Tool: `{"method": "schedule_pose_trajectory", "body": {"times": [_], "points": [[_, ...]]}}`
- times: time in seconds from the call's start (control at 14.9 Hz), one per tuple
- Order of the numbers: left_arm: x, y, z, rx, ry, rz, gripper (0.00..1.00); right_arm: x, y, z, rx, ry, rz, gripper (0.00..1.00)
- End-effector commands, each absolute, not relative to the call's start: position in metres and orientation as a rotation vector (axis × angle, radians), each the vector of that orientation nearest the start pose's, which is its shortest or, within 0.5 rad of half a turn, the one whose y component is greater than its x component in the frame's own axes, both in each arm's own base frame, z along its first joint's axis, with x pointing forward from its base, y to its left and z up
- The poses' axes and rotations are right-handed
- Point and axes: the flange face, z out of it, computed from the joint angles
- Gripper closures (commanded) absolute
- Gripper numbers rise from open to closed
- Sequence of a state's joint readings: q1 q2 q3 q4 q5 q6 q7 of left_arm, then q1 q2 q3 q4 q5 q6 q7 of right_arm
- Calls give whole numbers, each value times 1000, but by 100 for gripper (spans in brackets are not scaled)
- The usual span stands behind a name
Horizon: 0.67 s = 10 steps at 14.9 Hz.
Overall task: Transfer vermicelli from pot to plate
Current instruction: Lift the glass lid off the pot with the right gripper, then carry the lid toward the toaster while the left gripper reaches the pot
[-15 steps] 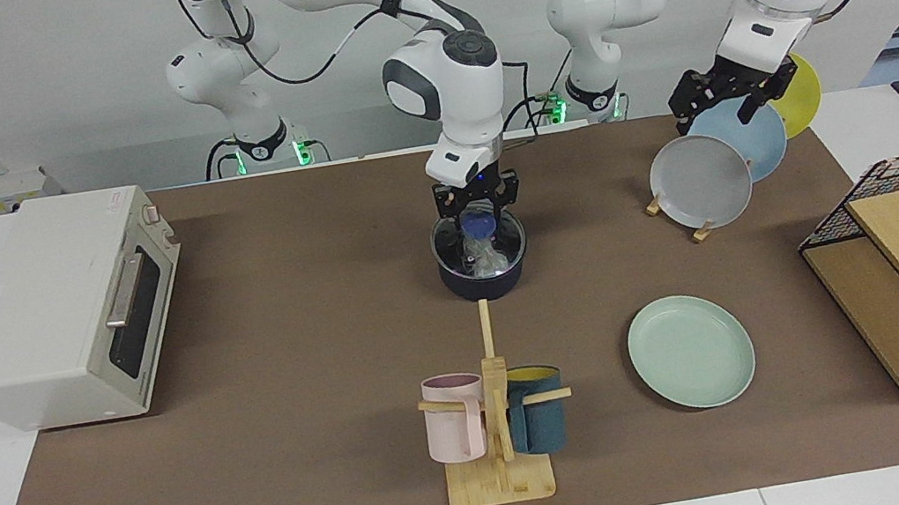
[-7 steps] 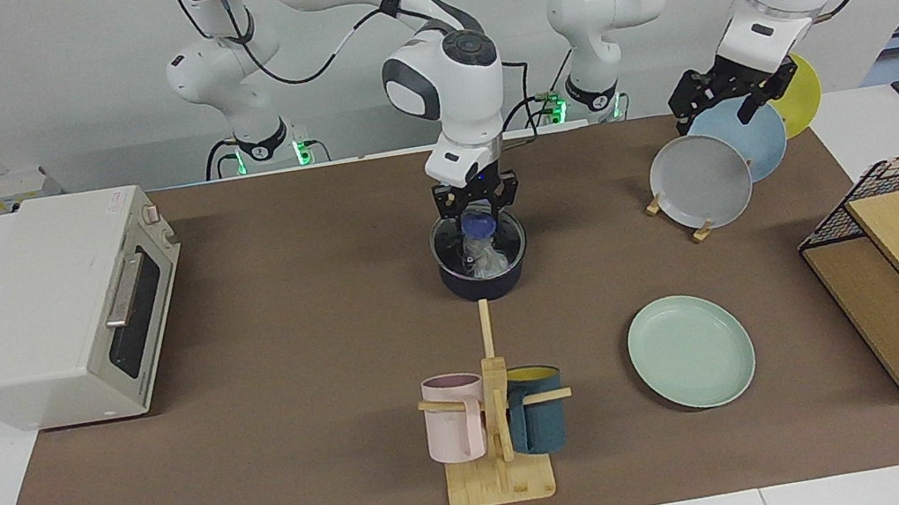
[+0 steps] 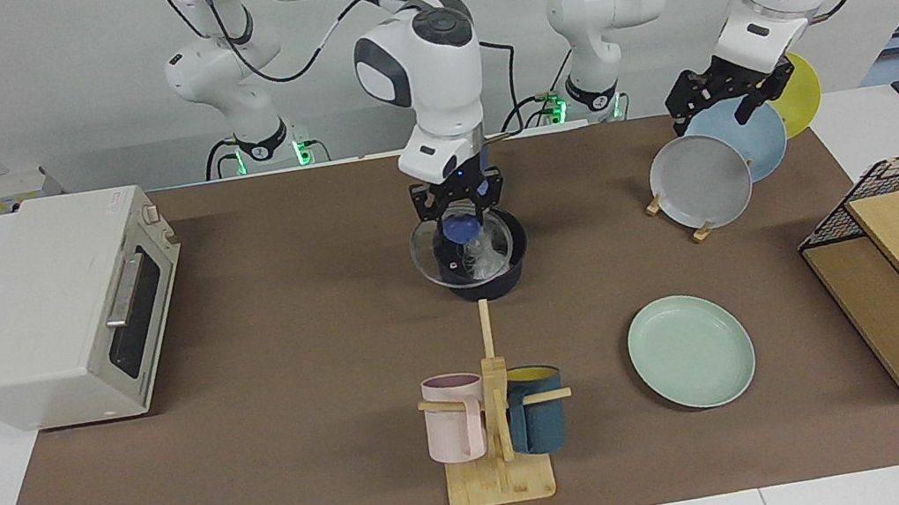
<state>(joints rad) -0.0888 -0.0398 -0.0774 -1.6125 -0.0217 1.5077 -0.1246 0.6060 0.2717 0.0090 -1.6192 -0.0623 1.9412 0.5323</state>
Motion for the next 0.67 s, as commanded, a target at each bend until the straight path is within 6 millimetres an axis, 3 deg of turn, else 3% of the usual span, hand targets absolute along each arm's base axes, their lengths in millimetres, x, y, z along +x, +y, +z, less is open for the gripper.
{"method": "schedule_pose_trajectory", "body": {"times": [0.0, 0.13, 0.27, 0.34, 0.47, 0.6], "points": [[515, -127, 612, -3134, 74, 57, 0, 564, 309, 477, -3170, -225, -94, 52], [507, -165, 599, -3142, 6, 49, 0, 584, 267, 472, -3177, -258, -71, 52], [496, -215, 570, -3152, -30, 37, 0, 601, 217, 464, -3182, -279, -40, 52], [487, -239, 552, -3162, -38, 14, 0, 606, 184, 455, -3184, -296, -20, 52], [475, -277, 530, -3178, -88, 17, 0, 607, 128, 435, -3180, -325, -4, 52], [469, -326, 491, -3181, -128, 25, 0, 603, 77, 412, -3181, -279, -25, 52]]}}
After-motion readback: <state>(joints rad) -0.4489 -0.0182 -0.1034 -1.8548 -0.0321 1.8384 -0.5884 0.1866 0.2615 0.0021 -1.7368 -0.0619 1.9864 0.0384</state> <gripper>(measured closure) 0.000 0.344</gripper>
